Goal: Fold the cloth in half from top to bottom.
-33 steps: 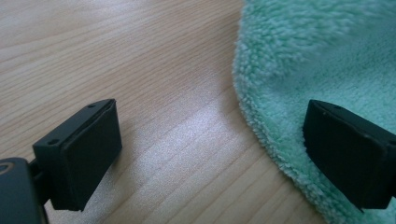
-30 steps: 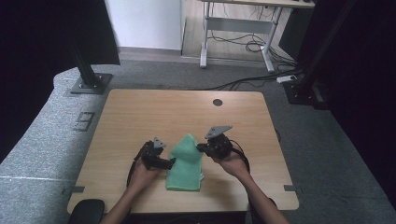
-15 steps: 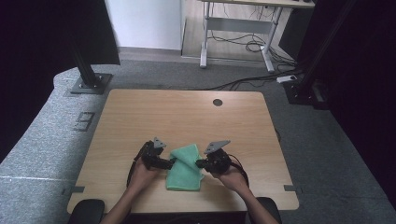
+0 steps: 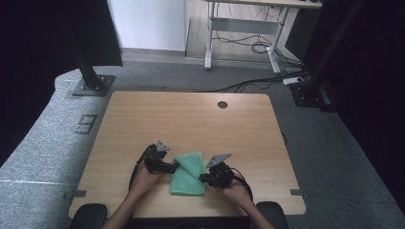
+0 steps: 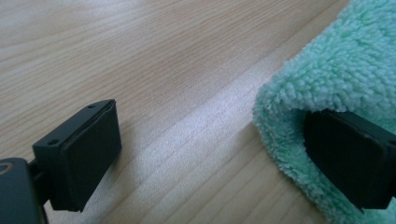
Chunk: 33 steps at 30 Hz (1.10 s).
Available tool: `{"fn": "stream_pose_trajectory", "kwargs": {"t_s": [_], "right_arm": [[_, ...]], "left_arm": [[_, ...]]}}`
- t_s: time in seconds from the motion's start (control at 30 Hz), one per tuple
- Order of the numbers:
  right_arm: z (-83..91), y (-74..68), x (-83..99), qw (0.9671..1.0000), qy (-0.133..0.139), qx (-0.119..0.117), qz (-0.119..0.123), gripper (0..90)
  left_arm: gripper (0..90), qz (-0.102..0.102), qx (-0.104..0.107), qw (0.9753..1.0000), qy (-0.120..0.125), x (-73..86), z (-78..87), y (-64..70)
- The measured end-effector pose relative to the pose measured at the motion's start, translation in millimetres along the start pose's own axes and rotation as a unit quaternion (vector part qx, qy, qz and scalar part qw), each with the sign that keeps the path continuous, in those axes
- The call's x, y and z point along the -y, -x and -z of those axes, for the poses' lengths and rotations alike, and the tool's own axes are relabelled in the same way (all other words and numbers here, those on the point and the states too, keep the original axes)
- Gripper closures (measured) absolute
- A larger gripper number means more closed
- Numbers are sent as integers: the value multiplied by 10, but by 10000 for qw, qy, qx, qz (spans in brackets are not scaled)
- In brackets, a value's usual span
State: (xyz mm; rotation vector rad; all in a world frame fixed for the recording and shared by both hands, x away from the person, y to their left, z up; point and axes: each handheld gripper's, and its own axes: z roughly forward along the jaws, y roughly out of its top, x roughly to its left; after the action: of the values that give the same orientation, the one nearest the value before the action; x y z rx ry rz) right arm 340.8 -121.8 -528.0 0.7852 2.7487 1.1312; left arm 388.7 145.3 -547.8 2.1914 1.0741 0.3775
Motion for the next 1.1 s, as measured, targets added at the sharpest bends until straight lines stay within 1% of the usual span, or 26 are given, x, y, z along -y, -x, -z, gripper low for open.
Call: {"fn": "stream_pose_trajectory", "kwargs": {"t_s": [0.07,0.1,0.17,0.27,0.33,0.47,0.6,0.63,0.73,0.83,0.9,1.03,1.1], "right_arm": [[-8,3,14,10000,-1,46,-44,839],[-11,4,17,10000,-1,78,-56,841],[-21,7,16,9999,5,129,-62,843],[-37,24,-11,9997,-14,244,-33,844],[-50,40,-28,9996,-9,274,-44,844],[-46,44,-40,9995,0,323,-28,844],[48,-8,-67,9988,110,445,156,844],[72,-19,-73,9988,129,453,164,844],[167,-67,-87,9985,203,449,225,844],[213,-106,-66,9986,196,426,239,843],[201,-109,-37,9987,164,424,218,843],[104,-86,51,9995,59,315,71,841],[57,-83,81,9997,50,252,5,840]], "left_arm": [[50,-5,40,10000,-88,0,31,4],[49,-53,50,9999,-104,5,59,16],[50,-119,67,9998,-157,18,92,37],[50,-144,53,9997,-214,44,104,42],[46,-64,15,9997,-226,57,97,21],[37,-51,-46,9997,-219,63,91,17],[32,3,-102,9998,-163,76,87,28],[30,23,-125,9998,-150,79,85,32],[29,65,-153,9998,-112,84,81,40],[28,75,-162,9998,-89,88,78,42],[26,76,-164,9998,-85,89,78,41],[25,93,-171,9998,-68,90,76,45],[25,103,-182,9998,-67,88,73,46]]}}
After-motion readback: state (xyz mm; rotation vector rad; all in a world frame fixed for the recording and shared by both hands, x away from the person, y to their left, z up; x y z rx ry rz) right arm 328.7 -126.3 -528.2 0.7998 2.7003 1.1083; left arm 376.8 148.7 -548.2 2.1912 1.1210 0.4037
